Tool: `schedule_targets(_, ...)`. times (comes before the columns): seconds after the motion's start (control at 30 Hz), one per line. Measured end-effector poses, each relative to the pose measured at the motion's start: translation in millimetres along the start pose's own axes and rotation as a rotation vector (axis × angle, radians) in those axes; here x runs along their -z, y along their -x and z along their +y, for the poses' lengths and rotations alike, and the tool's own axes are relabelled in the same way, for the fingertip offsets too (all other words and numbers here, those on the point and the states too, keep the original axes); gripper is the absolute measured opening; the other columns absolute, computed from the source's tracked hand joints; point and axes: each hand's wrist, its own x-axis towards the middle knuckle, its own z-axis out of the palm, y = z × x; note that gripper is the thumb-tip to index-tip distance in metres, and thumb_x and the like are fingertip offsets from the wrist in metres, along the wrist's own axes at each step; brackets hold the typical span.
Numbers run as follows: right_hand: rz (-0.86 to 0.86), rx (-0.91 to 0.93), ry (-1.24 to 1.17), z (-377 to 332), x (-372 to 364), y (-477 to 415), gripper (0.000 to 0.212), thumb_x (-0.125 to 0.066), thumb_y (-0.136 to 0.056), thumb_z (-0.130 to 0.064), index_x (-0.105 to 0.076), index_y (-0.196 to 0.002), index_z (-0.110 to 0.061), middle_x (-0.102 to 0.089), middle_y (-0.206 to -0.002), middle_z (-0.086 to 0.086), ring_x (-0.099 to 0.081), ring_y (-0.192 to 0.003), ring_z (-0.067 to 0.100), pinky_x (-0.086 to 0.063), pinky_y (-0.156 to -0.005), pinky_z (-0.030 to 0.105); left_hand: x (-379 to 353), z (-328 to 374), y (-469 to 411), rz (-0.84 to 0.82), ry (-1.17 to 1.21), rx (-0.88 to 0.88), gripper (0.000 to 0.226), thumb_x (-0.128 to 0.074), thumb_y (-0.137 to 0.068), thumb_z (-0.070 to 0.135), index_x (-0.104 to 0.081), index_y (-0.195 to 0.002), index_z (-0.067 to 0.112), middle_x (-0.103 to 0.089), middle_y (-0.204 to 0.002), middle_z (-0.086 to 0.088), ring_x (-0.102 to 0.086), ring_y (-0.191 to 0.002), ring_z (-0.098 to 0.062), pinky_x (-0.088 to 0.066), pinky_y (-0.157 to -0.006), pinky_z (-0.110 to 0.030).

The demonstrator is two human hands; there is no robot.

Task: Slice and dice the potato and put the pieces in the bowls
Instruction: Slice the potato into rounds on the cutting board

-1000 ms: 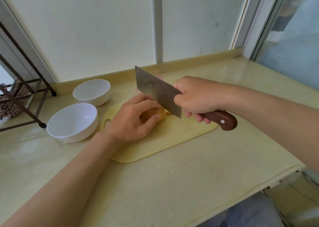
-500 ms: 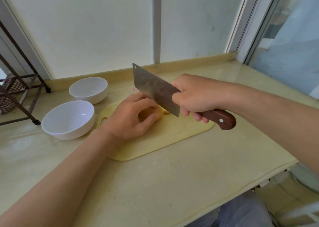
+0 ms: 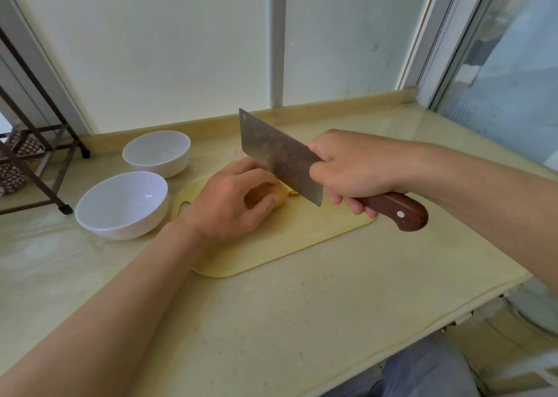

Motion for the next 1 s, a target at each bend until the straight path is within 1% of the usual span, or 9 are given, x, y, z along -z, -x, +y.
schedule_targets(0.1,0.005,0.003,0.002,-1.8,-6.0,-5.7,0.011,-0.037,-0.098,-0.005,-0.046,-0.092,-0.003,-0.060,-0.067,0.016,-0.047,-0.029,0.014,-0.043,-0.037,0.026,1.2,-3.0,0.6,0.012,0.033,0.056,0.029,-0.064,-0.086,0.035,-0.072,-0.104,0.013,-0.062,-0.103,0.003,-0.060,-0.082,-0.011,-0.052,-0.076,-0.028)
schedule_targets(0.2,-0.029,-0.005,0.023,-1.8,-17.5,-17.5,0.013,-0.037,-0.098,-0.005,-0.049,-0.098,0.001,-0.061,-0.078,0.020,-0.048,-0.031,0.015,-0.045,-0.039,0.028,1.3,-1.9,0.7,-0.006,0.024,0.053,0.030,-0.063,-0.086,0.036,-0.072,-0.104,0.014,-0.062,-0.103,0.006,-0.058,-0.080,-0.008,-0.049,-0.075,-0.020)
schedule_targets(0.27,-0.044,-0.021,0.034,1.2,-26.1,-27.1,0.015,-0.037,-0.096,-0.005,-0.049,-0.101,0.001,-0.062,-0.082,0.022,-0.050,-0.035,0.018,-0.048,-0.041,0.031,0.9,-1.5,-0.1,-0.007,0.025,0.063,0.033,-0.062,-0.085,0.038,-0.072,-0.105,0.014,-0.063,-0.104,0.005,-0.059,-0.080,-0.009,-0.050,-0.075,-0.022)
schedule_targets(0.33,-0.057,-0.027,0.036,3.1,-33.1,-35.1,0.011,-0.037,-0.096,-0.006,-0.047,-0.098,-0.004,-0.060,-0.084,0.021,-0.052,-0.039,0.021,-0.050,-0.043,0.033,1.4,-2.0,-0.1,0.012,0.022,0.074,0.030,-0.065,-0.085,0.036,-0.071,-0.105,0.014,-0.064,-0.105,0.003,-0.061,-0.082,-0.010,-0.052,-0.075,-0.026)
schedule_targets(0.43,-0.052,-0.032,0.020,6.4,-37.5,-41.8,0.012,-0.036,-0.096,-0.006,-0.048,-0.100,-0.003,-0.060,-0.086,0.023,-0.054,-0.045,0.025,-0.052,-0.045,0.035,0.5,-0.2,0.3,0.017,0.007,0.052,0.026,-0.071,-0.083,0.029,-0.072,-0.104,0.014,-0.065,-0.105,0.002,-0.061,-0.083,-0.009,-0.051,-0.075,-0.024)
schedule_targets(0.53,-0.043,-0.029,-0.012,8.6,-37.7,-43.9,0.020,-0.037,-0.093,-0.005,-0.050,-0.107,-0.001,-0.065,-0.085,0.025,-0.055,-0.043,0.025,-0.052,-0.044,0.034,0.8,2.0,0.9,-0.005,0.011,0.036,0.026,-0.070,-0.082,0.028,-0.072,-0.103,0.014,-0.065,-0.105,0.001,-0.062,-0.086,-0.010,-0.050,-0.076,-0.024)
schedule_targets(0.73,-0.003,0.000,-0.089,9.9,-26.4,-31.1,0.021,-0.037,-0.094,-0.006,-0.054,-0.107,-0.002,-0.071,-0.085,0.022,-0.054,-0.040,0.021,-0.049,-0.041,0.029,6.3,4.7,3.2,-0.035,0.001,0.018,0.035,-0.062,-0.077,0.029,-0.070,-0.104,0.009,-0.064,-0.105,-0.002,-0.061,-0.089,-0.016,-0.050,-0.078,-0.027)
schedule_targets(0.87,0.043,0.036,-0.105,5.3,-10.1,-17.7,0.013,-0.038,-0.095,-0.005,-0.049,-0.094,-0.011,-0.070,-0.084,0.021,-0.053,-0.041,0.022,-0.048,-0.040,0.028,4.5,6.6,2.4,-0.042,0.000,-0.006,0.033,-0.062,-0.078,0.027,-0.070,-0.103,0.008,-0.064,-0.106,-0.002,-0.060,-0.089,-0.018,-0.049,-0.078,-0.028)
schedule_targets(1.0,0.033,0.045,-0.074,2.4,-9.2,-8.2,0.017,-0.037,-0.095,-0.005,-0.046,-0.088,-0.017,-0.070,-0.083,0.020,-0.052,-0.037,0.019,-0.047,-0.040,0.028,3.6,5.6,3.0,-0.036,-0.014,-0.012,0.029,-0.065,-0.078,0.023,-0.070,-0.103,0.009,-0.063,-0.107,-0.001,-0.057,-0.088,-0.015,-0.049,-0.077,-0.026)
